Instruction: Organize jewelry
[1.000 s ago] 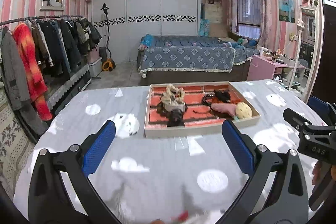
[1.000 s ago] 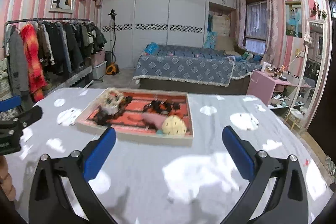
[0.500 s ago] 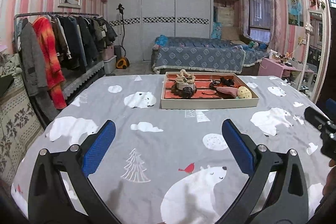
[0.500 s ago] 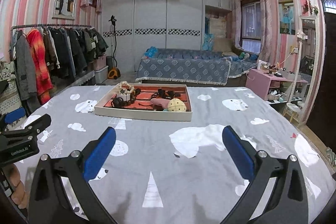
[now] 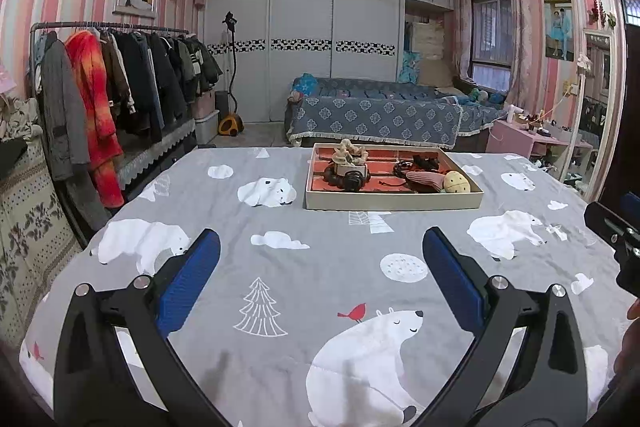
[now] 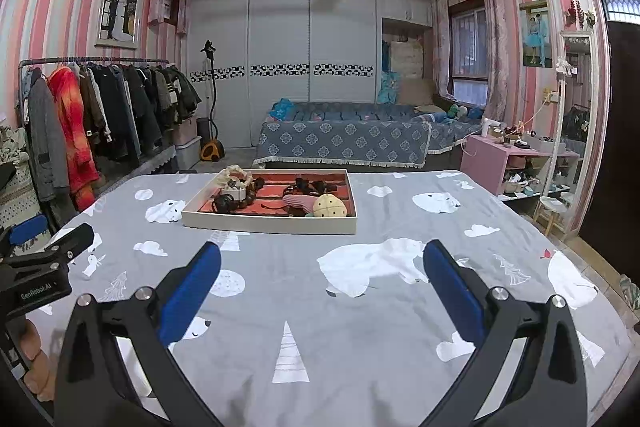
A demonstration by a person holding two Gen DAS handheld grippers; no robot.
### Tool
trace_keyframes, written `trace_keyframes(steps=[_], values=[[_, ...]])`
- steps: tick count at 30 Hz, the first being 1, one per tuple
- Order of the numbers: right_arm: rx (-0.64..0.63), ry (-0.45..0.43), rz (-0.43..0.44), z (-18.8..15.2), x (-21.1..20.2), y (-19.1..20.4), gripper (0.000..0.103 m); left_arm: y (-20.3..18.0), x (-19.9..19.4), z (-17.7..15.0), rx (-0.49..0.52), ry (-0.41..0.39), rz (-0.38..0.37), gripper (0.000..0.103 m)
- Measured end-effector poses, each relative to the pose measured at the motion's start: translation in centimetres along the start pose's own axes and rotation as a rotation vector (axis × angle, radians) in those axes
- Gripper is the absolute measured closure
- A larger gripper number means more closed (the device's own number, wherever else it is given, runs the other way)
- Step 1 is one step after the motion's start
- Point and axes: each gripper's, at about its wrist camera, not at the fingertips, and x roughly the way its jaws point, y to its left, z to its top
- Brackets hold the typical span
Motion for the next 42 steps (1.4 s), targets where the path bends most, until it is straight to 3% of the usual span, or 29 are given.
trace_keyframes(steps=[11, 42], values=[[0.001, -0.002, -0.004, -0.3, 0.0, -0.1, 0.004, -0.6, -0.8, -0.1, 0.037, -0.035, 0.036, 0.005], [0.000, -0.010, -0.011, -0.4, -0.6, 0.1, 0.004, -0.9, -1.4, 0.0, 0.045, -0.048, 0.024, 0.005]])
